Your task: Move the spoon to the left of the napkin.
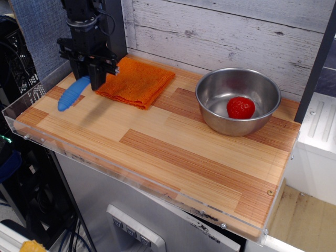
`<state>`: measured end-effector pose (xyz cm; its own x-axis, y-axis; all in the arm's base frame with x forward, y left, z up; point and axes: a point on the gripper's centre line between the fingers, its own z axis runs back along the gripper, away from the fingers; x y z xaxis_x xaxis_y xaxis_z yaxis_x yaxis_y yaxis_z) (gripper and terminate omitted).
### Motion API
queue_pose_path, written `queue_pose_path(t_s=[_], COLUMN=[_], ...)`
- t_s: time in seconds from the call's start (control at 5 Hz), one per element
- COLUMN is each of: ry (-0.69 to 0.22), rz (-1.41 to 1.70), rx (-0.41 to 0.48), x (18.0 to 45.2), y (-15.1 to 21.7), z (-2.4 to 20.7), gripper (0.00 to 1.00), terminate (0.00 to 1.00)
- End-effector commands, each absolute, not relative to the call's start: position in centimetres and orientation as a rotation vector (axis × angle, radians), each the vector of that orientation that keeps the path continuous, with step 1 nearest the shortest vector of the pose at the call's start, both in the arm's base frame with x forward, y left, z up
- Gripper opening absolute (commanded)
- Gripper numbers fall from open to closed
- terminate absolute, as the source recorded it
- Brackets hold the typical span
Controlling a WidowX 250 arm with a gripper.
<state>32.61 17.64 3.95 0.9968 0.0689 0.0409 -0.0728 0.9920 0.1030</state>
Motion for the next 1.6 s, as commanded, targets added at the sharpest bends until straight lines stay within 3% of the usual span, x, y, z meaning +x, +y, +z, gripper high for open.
queue_pose_path(t_s=[0.0,0.4,1.0,1.2,1.4], ry=[-0.068,-0.085,-0.042,-0.043,-0.056], rz=[0.139,0.162,0.078,0.064,0.046], rx=[0.159,0.220,0.173,0.131,0.119], x=[33.3,33.4,33.2,32.9,32.8], y=[20.4,22.7,22.4,22.0,21.7], z=[4.3,4.7,3.0,2.8,3.3], gripper=[0.00,0.00,0.00,1.00,1.00], terminate=[0.00,0.00,0.00,0.00,0.00])
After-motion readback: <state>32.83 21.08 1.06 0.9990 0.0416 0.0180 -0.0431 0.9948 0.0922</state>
